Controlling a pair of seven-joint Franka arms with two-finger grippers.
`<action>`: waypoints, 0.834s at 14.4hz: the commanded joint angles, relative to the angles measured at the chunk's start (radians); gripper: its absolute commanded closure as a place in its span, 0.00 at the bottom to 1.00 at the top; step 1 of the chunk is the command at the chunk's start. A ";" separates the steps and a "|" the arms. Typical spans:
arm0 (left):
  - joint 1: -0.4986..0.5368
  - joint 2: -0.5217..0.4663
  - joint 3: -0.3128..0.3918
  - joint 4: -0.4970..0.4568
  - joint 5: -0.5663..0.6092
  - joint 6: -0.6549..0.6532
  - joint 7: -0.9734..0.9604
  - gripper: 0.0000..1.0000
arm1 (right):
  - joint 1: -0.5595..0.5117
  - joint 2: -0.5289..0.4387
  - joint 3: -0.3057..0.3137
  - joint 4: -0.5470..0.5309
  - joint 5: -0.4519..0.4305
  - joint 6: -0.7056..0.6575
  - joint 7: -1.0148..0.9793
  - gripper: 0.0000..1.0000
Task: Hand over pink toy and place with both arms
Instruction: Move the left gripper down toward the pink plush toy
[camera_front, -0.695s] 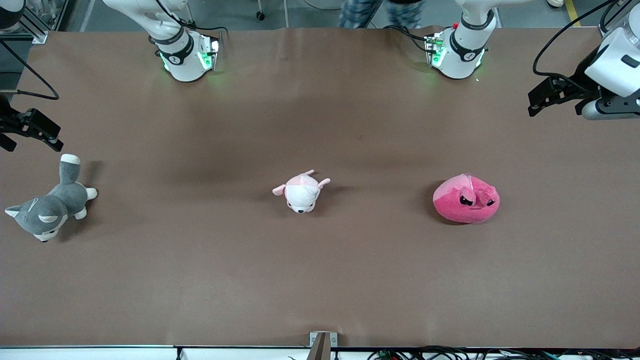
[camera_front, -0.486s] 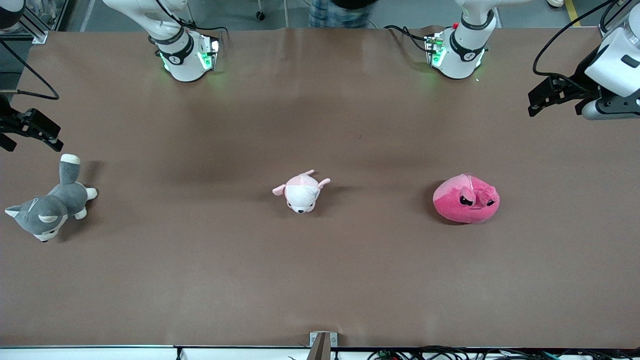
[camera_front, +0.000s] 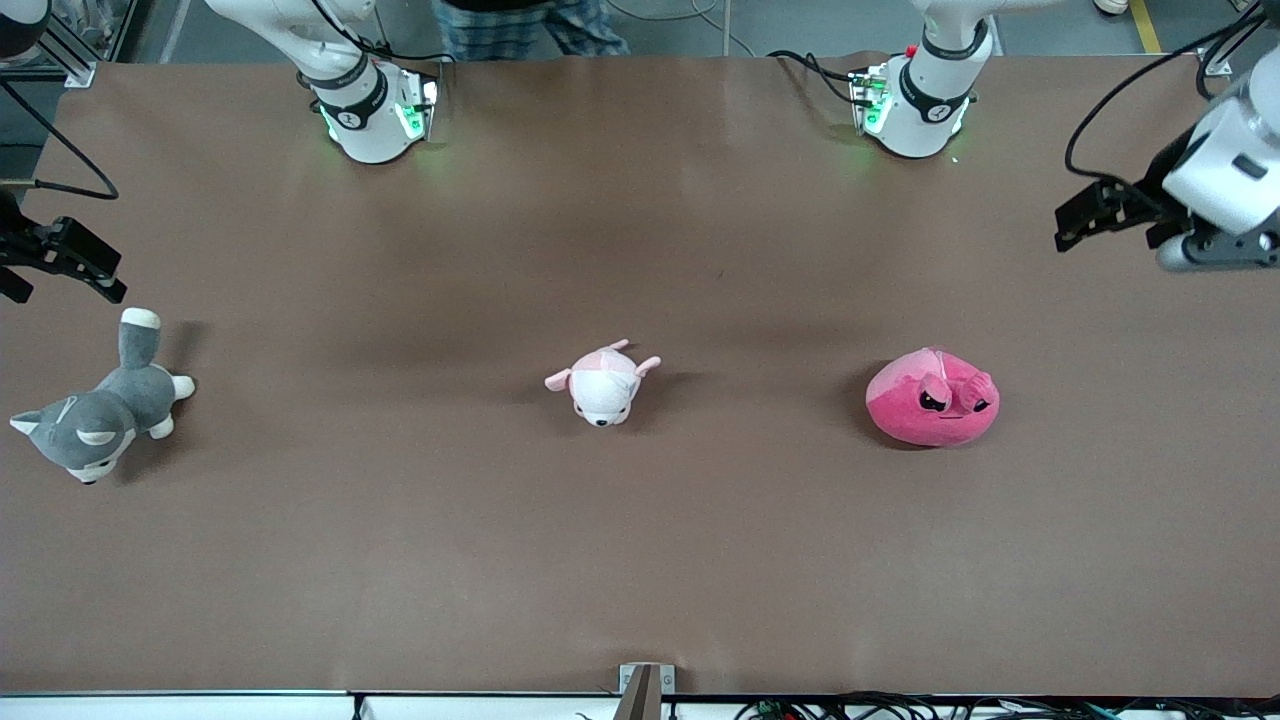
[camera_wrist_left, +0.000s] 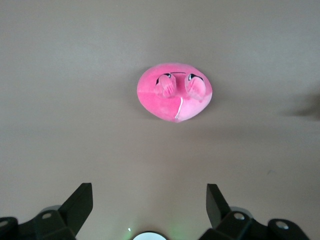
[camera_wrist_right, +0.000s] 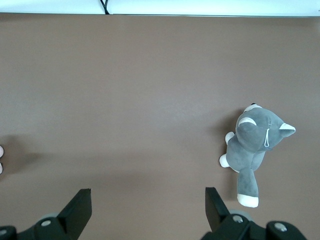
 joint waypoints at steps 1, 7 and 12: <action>0.011 0.084 -0.003 -0.008 0.015 0.084 0.003 0.00 | 0.006 -0.017 -0.002 -0.005 -0.012 0.008 0.000 0.00; 0.050 0.219 -0.004 -0.117 0.003 0.351 -0.036 0.00 | -0.002 0.008 -0.004 0.020 -0.014 0.003 -0.006 0.00; 0.037 0.275 -0.020 -0.221 0.000 0.538 -0.156 0.02 | -0.004 0.012 -0.007 0.020 -0.012 0.008 -0.004 0.00</action>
